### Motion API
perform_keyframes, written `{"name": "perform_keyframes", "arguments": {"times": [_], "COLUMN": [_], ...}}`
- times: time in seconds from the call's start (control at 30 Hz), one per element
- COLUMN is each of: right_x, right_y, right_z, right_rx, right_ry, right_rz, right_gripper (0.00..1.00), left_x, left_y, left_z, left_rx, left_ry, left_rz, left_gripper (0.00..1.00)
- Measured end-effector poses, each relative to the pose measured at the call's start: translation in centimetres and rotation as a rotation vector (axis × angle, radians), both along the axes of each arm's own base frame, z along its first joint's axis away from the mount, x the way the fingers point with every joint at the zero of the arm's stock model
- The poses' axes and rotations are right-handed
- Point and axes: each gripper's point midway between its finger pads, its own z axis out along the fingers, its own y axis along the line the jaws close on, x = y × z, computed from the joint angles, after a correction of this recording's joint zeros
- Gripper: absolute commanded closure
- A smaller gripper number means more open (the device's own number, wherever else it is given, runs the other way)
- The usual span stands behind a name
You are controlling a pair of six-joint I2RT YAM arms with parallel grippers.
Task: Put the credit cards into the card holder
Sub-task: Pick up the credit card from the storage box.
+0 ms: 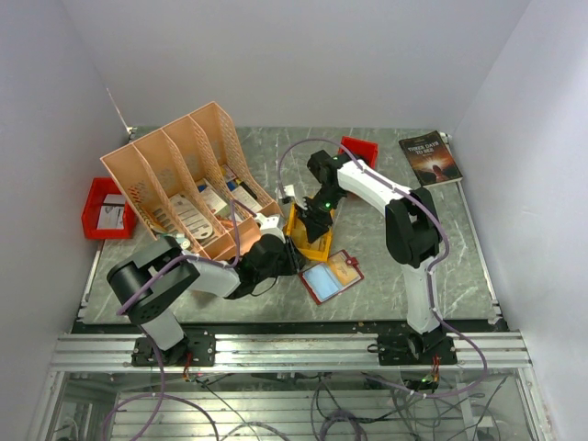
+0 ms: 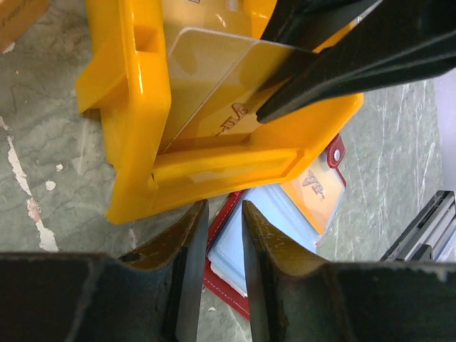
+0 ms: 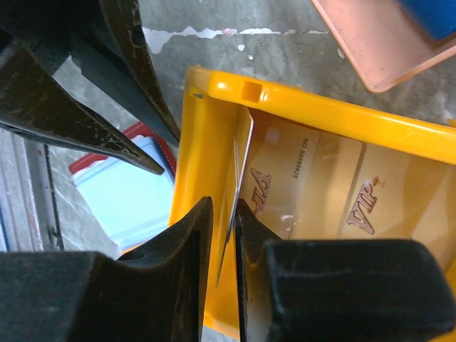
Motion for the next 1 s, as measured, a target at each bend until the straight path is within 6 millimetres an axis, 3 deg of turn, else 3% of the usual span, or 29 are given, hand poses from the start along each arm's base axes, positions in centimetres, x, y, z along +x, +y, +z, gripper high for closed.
{"name": "perform_keyframes", "arguments": {"times": [0.13,0.27,0.5,0.73,1.0], "right_x": [-0.6,-0.9,0.4,3.2,3.3], "right_y": [0.2,0.0,0.2,-0.3,-0.6], "right_z": [0.1,-0.7,-0.7,2.3,7.0], "right_rx": [0.000,-0.022,-0.031,0.045,0.198], "right_ry": [0.035,0.065,0.043,-0.048,-0.243], "right_rz": [-0.023,-0.068,-0.131,-0.143,0.040], "right_gripper": [0.83,1.00,1.00,1.00,1.00], "left_x": [0.2,0.2,0.1,-1.3,-2.4], "left_y": [0.1,0.1,0.5,3.1,6.6], "left_z": [0.0,0.0,0.8,4.6,10.4], "left_rx": [0.001,0.002,-0.005,-0.077,-0.176], "left_ry": [-0.003,-0.004,-0.027,-0.132,-0.311], "left_rz": [0.002,0.002,0.000,0.006,0.050], "left_gripper": [0.63,0.63,0.62,0.59,0.32]}}
